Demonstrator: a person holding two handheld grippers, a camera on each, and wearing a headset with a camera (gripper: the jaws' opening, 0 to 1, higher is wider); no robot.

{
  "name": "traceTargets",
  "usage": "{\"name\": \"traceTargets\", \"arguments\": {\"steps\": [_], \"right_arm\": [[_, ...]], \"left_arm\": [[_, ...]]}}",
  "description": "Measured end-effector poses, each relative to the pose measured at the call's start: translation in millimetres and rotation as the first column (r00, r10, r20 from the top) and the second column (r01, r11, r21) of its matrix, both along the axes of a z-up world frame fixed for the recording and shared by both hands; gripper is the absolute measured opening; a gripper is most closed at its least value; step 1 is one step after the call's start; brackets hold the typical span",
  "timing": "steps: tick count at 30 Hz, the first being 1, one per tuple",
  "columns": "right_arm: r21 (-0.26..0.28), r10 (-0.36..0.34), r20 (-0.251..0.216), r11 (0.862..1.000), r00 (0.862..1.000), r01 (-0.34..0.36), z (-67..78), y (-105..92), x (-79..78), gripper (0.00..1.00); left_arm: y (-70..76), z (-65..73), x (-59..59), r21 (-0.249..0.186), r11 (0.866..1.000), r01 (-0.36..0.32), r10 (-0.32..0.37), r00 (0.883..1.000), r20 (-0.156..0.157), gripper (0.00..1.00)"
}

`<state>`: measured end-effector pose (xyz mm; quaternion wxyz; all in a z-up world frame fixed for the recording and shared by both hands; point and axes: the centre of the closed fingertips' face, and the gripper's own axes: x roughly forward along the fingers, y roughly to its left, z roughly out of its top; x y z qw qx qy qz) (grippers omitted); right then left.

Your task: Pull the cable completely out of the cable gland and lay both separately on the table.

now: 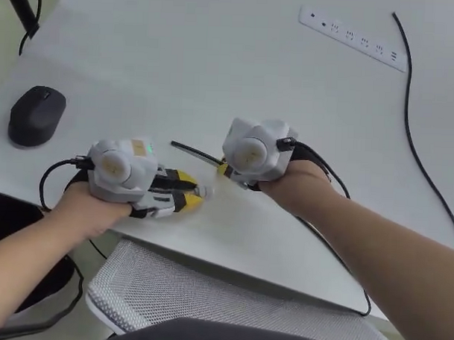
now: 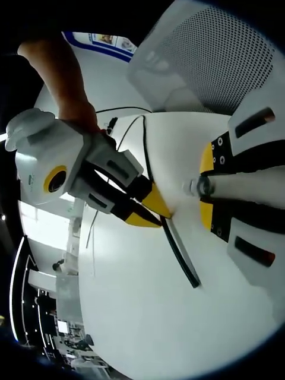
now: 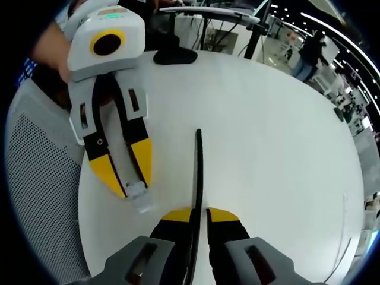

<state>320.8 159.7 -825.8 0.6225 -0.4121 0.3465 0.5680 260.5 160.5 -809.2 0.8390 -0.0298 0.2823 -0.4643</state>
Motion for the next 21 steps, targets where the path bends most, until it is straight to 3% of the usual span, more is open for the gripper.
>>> {"name": "traceTargets", "arguments": {"steps": [8, 12, 21], "right_arm": [[-0.005, -0.017, 0.017, 1.000, 1.000, 0.017, 0.8, 0.2, 3.2, 0.08], [0.005, -0.028, 0.035, 1.000, 0.999, 0.028, 2.4, 1.1, 7.6, 0.16], [0.042, -0.068, 0.058, 0.997, 0.996, 0.066, 21.1, -10.1, 13.0, 0.24]], "left_arm": [[1.1, 1.1, -0.8, 0.001, 1.000, -0.006, 0.006, 1.000, -0.002, 0.22], [2.9, 2.1, -2.2, 0.009, 1.000, -0.009, 0.009, 1.000, -0.007, 0.24], [9.0, 12.4, -2.3, 0.021, 0.999, -0.038, 0.038, 0.999, -0.010, 0.32]]}}
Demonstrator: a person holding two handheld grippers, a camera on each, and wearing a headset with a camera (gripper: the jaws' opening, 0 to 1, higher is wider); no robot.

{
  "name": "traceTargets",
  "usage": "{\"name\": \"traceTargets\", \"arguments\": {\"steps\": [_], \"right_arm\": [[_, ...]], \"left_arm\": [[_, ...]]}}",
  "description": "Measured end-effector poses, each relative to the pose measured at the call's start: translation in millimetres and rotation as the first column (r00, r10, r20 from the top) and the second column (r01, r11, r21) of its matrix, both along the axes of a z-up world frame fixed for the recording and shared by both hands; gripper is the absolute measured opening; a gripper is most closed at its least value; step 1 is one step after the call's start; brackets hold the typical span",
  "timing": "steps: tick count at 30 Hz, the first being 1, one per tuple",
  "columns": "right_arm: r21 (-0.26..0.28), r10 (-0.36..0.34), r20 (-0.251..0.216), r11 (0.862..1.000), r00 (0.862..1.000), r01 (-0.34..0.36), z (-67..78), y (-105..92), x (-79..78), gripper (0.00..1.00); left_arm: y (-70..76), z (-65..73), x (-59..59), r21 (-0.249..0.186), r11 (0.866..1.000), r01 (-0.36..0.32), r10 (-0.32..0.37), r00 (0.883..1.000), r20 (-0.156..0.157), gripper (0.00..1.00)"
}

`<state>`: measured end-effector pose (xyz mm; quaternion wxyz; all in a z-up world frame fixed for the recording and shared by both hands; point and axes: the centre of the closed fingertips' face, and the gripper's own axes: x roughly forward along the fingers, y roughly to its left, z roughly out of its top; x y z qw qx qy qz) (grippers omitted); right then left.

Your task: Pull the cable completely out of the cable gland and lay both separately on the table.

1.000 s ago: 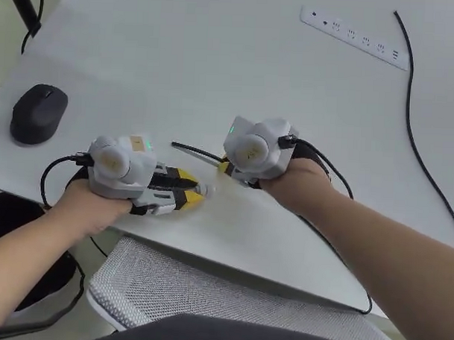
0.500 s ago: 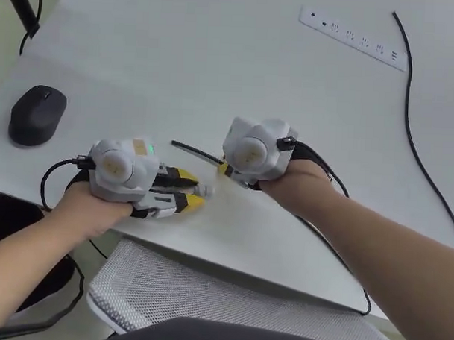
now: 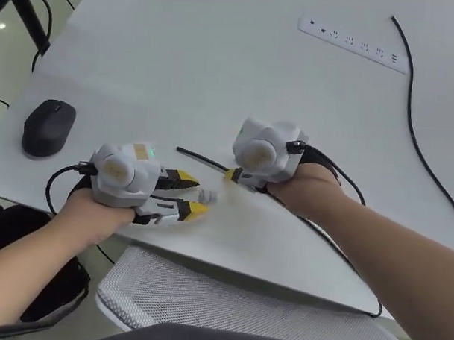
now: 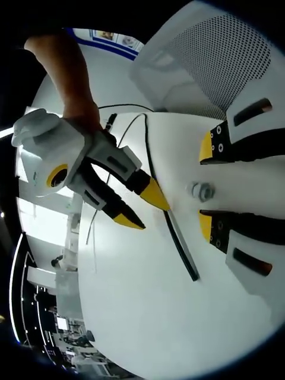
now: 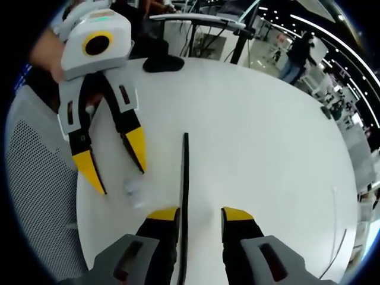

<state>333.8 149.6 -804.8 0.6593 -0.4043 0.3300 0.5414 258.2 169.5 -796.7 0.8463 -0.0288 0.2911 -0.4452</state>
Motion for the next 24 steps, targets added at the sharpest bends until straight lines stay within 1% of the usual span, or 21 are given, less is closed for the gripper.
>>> {"name": "traceTargets", "arguments": {"steps": [1, 2, 3, 4, 5, 7, 8, 9, 11, 12, 13, 14, 15, 16, 17, 20, 21, 22, 23, 24], "right_arm": [[0.003, -0.002, 0.001, 1.000, 1.000, 0.002, 2.0, -0.9, 0.5, 0.25], [0.022, -0.007, 0.006, 1.000, 1.000, 0.007, 8.6, -2.1, 1.9, 0.27], [0.028, -0.012, 0.004, 1.000, 1.000, 0.011, 14.1, -5.7, 2.2, 0.30], [0.031, -0.021, 0.001, 0.999, 1.000, 0.021, 17.9, -8.8, 2.3, 0.32], [0.042, -0.031, 0.009, 0.999, 0.999, 0.031, 24.3, -13.1, 3.0, 0.34], [0.074, -0.057, 0.009, 0.996, 0.998, 0.056, 34.8, -20.6, 2.8, 0.35], [0.082, -0.068, 0.007, 0.994, 0.998, 0.067, 37.9, -24.4, 2.4, 0.37], [0.110, -0.093, 0.003, 0.990, 0.996, 0.092, 43.9, -28.9, 2.4, 0.38], [0.144, -0.124, -0.012, 0.982, 0.992, 0.125, 51.8, -35.8, 1.5, 0.38], [0.164, -0.146, -0.022, 0.975, 0.989, 0.147, 56.8, -41.4, 1.2, 0.39], [0.178, -0.158, -0.029, 0.971, 0.987, 0.161, 60.4, -45.2, 0.9, 0.42], [0.200, -0.178, -0.042, 0.963, 0.983, 0.183, 65.9, -51.1, 0.0, 0.45], [0.211, -0.188, -0.048, 0.958, 0.981, 0.194, 69.4, -55.4, -0.7, 0.47], [0.233, -0.199, -0.052, 0.950, 0.979, 0.206, 75.4, -61.4, -1.2, 0.48], [0.241, -0.204, -0.054, 0.947, 0.978, 0.211, 77.4, -63.3, -1.4, 0.49], [0.314, -0.239, -0.085, 0.915, 0.967, 0.253, 92.0, -77.4, -5.3, 0.55], [0.326, -0.249, -0.089, 0.908, 0.964, 0.265, 96.0, -84.6, -6.6, 0.57], [0.328, -0.257, -0.090, 0.904, 0.962, 0.273, 98.5, -90.9, -7.8, 0.59], [0.332, -0.264, -0.088, 0.902, 0.961, 0.278, 101.2, -96.8, -9.4, 0.60], [0.352, -0.278, -0.092, 0.889, 0.956, 0.292, 107.0, -104.2, -12.0, 0.61]], "left_arm": [[0.0, 0.8, 0.0, -0.002, 1.000, -0.003, 0.003, 1.000, -0.001, 0.33], [-0.6, 3.2, -0.5, -0.008, 1.000, -0.010, 0.010, 1.000, -0.006, 0.35], [-1.5, 6.0, -1.2, -0.006, 1.000, -0.016, 0.016, 1.000, -0.003, 0.38], [-1.1, 7.7, -0.9, 0.006, 1.000, -0.023, 0.023, 1.000, 0.009, 0.41], [-2.0, 10.8, -2.2, 0.008, 1.000, -0.024, 0.024, 1.000, 0.012, 0.43], [-3.2, 18.5, -3.0, -0.012, 0.999, -0.033, 0.033, 0.999, 0.005, 0.44], [-3.9, 21.6, -3.3, -0.016, 0.999, -0.036, 0.036, 0.999, 0.007, 0.44], [-4.8, 24.7, -3.7, -0.020, 0.999, -0.037, 0.037, 0.999, 0.008, 0.45], [-7.1, 30.3, -5.2, -0.021, 0.999, -0.036, 0.036, 0.999, 0.004, 0.46], [-7.8, 32.2, -5.8, -0.022, 0.999, -0.036, 0.036, 0.999, 0.001, 0.47], [-7.7, 33.0, -5.7, -0.022, 0.999, -0.037, 0.037, 0.999, 0.001, 0.49], [-7.3, 34.8, -6.1, -0.016, 0.999, -0.041, 0.041, 0.999, -0.003, 0.50], [-6.7, 35.9, -6.4, -0.008, 0.999, -0.044, 0.044, 0.999, -0.003, 0.50], [-5.6, 38.1, -6.4, -0.004, 0.999, -0.048, 0.048, 0.999, 0.000, 0.51], [-4.7, 39.7, -5.9, -0.003, 0.999, -0.053, 0.053, 0.999, 0.002, 0.53], [-3.2, 46.3, -5.3, -0.003, 0.998, -0.066, 0.066, 0.998, 0.003, 0.56], [-3.1, 46.9, -5.2, -0.001, 0.998, -0.067, 0.067, 0.998, 0.004, 0.56], [-2.5, 47.9, -5.6, 0.012, 0.997, -0.072, 0.072, 0.997, 0.007, 0.57], [-2.3, 48.8, -5.9, 0.014, 0.997, -0.075, 0.075, 0.997, 0.005, 0.58], [-2.0, 51.5, -6.8, 0.014, 0.997, -0.081, 0.081, 0.997, 0.004, 0.59]]}}
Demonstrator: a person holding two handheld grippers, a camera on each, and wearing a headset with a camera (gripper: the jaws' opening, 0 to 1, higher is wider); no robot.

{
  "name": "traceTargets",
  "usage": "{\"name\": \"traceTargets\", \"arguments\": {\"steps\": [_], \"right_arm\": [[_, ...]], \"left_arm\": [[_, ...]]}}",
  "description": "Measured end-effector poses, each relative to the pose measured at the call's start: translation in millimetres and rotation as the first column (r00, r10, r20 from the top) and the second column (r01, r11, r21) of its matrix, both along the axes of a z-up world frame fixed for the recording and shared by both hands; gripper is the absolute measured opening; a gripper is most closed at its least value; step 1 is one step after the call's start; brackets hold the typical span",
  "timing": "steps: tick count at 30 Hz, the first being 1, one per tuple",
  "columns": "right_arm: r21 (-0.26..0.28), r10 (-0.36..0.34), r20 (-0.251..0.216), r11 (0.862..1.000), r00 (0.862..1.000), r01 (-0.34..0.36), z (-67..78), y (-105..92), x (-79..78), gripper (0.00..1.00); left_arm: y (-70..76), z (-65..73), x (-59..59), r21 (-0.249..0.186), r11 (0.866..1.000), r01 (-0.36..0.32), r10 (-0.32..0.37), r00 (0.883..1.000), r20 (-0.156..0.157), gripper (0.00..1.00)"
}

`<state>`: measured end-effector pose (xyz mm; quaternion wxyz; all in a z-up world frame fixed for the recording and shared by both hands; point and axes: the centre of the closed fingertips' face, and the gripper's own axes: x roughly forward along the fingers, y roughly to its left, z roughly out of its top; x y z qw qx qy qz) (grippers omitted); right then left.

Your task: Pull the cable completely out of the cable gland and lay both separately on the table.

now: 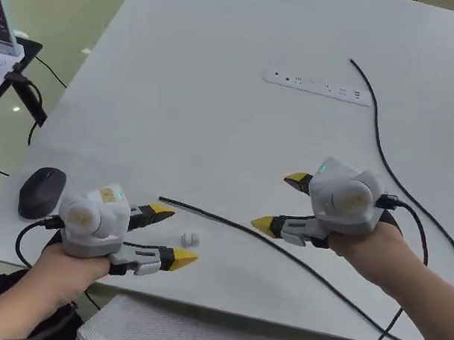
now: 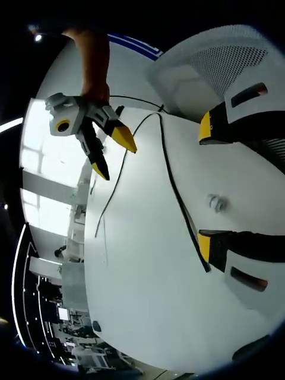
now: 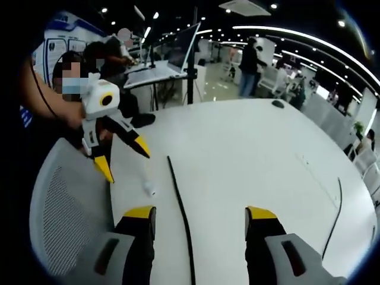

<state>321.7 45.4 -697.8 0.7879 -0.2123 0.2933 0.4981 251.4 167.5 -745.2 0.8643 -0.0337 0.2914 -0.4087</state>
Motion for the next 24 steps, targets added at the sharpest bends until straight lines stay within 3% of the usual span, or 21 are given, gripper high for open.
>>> {"name": "traceTargets", "arguments": {"steps": [4, 10, 16, 19, 24], "right_arm": [[0.076, -0.070, -0.002, 0.995, 0.998, 0.070, 15.9, -22.6, -6.3, 0.67], [0.193, -0.201, -0.040, 0.960, 0.979, 0.205, 29.3, -58.2, -20.8, 0.76], [0.236, -0.250, -0.080, 0.936, 0.965, 0.262, 27.4, -81.7, -42.7, 0.81], [0.244, -0.256, -0.079, 0.932, 0.963, 0.268, 26.9, -90.3, -53.6, 0.86], [0.267, -0.285, -0.100, 0.915, 0.953, 0.302, 29.2, -103.4, -68.4, 0.91]], "left_arm": [[0.3, 9.6, -3.6, -0.013, 1.000, -0.016, 0.016, 1.000, -0.009, 0.66], [6.4, 29.6, -10.2, -0.015, 0.999, -0.044, 0.044, 0.999, 0.003, 0.71], [12.1, 43.1, -13.1, -0.014, 0.996, -0.089, 0.090, 0.995, 0.030, 0.77], [15.1, 47.0, -15.4, -0.010, 0.993, -0.115, 0.115, 0.992, 0.049, 0.79], [18.1, 48.4, -29.5, -0.011, 0.991, -0.134, 0.135, 0.990, 0.042, 0.83]]}}
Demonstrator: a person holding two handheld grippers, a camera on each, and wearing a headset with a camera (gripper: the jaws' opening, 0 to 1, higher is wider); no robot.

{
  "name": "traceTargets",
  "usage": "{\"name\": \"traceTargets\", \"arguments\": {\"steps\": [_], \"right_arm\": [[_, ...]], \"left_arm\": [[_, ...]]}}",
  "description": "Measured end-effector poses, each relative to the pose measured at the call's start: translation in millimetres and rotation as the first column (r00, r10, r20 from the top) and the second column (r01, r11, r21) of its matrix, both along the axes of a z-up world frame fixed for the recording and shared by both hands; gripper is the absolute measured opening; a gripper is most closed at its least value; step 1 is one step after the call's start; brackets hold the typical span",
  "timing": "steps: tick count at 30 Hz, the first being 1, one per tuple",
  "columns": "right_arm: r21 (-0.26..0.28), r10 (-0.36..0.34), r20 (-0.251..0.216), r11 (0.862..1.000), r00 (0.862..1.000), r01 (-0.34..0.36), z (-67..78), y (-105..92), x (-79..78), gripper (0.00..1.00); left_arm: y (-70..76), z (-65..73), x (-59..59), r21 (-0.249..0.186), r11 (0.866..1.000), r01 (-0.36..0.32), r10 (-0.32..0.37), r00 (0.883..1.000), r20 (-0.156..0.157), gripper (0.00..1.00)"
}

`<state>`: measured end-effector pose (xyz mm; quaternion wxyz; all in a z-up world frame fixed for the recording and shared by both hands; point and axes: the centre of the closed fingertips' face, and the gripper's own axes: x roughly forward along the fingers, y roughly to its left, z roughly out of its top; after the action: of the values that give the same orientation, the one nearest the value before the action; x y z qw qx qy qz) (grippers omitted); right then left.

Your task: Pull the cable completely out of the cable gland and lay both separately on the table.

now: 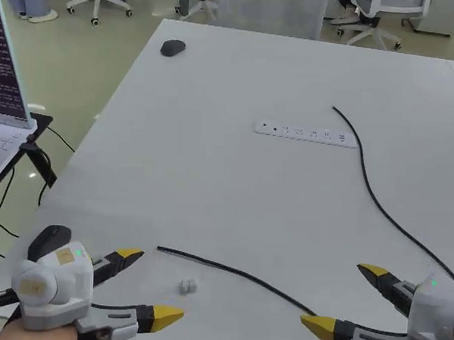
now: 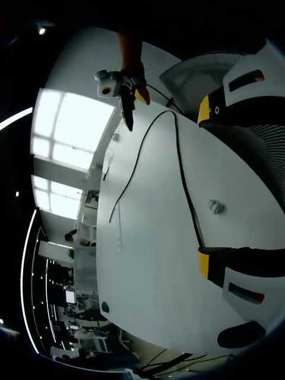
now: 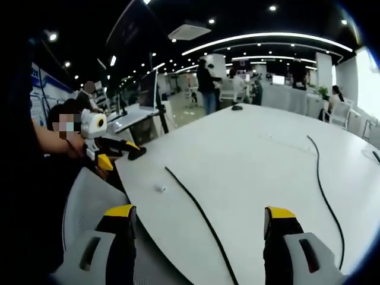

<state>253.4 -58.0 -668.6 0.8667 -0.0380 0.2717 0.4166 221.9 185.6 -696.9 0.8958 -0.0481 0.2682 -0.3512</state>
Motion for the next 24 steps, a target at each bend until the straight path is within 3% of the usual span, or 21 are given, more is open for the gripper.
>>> {"name": "traceTargets", "arguments": {"steps": [4, 8, 11, 19, 24], "right_arm": [[0.006, -0.005, -0.017, 1.000, 1.000, 0.005, -6.2, -3.0, -8.4, 0.95], [0.002, -0.016, -0.063, 1.000, 0.998, 0.016, -16.4, -2.6, -16.1, 0.98], [-0.005, -0.019, -0.081, 1.000, 0.997, 0.019, -21.7, -4.0, -18.9, 0.99], [-0.008, -0.032, -0.106, 0.999, 0.994, 0.031, -27.7, -12.3, -21.0, 0.99], [-0.023, -0.023, -0.115, 1.000, 0.993, 0.020, -33.0, -11.5, -22.9, 0.99]], "left_arm": [[5.0, 1.9, -7.6, 0.005, 1.000, -0.030, 0.030, 0.999, -0.019, 0.86], [8.5, 5.8, -11.8, 0.021, 0.999, -0.025, 0.026, 1.000, -0.009, 0.90], [13.1, 1.7, -12.6, 0.038, 0.999, -0.026, 0.027, 0.999, -0.025, 0.93], [21.4, -2.8, -6.7, 0.045, 0.998, -0.043, 0.045, 0.998, -0.033, 0.95], [19.1, -1.5, -6.1, 0.039, 0.998, -0.048, 0.049, 0.998, -0.031, 0.96]]}}
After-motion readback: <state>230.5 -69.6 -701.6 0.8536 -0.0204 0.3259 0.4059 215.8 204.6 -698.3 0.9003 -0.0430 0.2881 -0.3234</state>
